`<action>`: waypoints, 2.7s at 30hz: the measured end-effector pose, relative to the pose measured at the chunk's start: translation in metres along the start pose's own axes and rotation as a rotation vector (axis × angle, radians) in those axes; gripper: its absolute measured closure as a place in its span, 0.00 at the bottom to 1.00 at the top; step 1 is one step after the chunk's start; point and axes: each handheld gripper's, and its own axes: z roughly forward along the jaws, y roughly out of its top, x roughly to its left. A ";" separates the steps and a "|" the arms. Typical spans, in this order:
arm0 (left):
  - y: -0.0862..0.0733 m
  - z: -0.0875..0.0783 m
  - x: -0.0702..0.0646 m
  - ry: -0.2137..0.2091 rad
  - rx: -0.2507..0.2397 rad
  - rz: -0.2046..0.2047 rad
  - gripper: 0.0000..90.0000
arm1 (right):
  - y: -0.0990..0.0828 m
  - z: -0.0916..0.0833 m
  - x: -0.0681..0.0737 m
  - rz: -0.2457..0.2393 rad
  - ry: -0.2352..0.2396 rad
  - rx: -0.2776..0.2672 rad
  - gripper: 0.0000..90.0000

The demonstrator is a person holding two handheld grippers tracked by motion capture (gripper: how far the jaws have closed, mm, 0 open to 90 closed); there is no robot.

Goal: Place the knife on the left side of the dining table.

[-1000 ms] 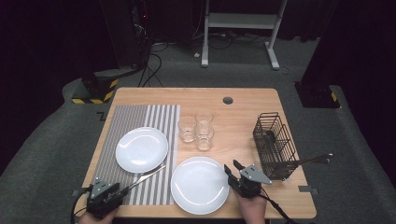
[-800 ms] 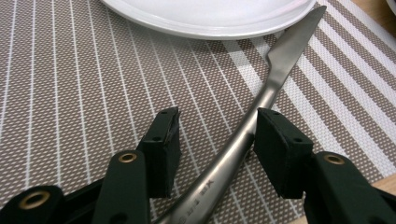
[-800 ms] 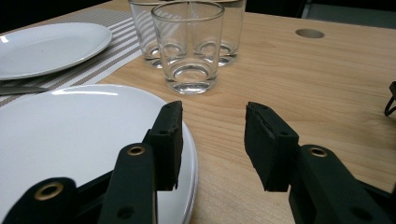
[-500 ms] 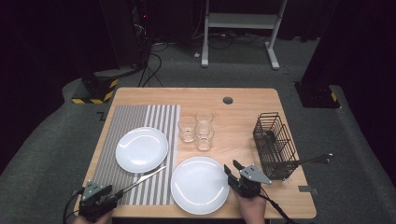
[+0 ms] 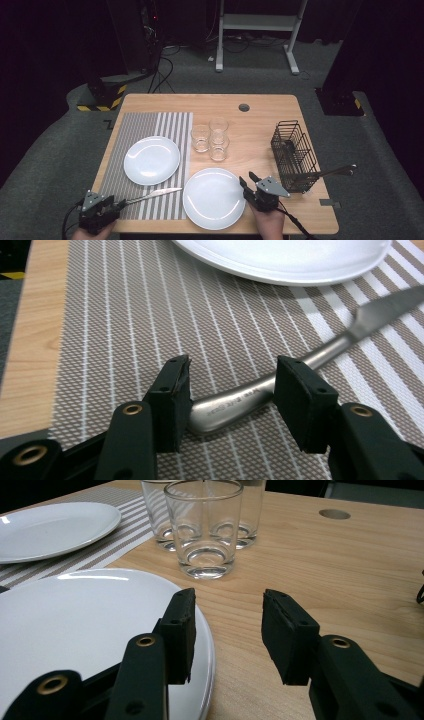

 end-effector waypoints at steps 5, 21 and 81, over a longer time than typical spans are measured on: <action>0.001 0.000 0.001 0.006 0.005 0.004 0.54 | 0.000 0.000 0.000 -0.001 -0.001 0.001 0.63; -0.002 0.003 0.007 0.015 -0.002 0.012 0.55 | 0.000 0.000 0.000 0.001 0.001 0.002 0.63; 0.043 0.068 -0.123 -0.282 0.012 0.232 0.64 | 0.000 -0.003 -0.003 0.003 -0.002 -0.003 0.63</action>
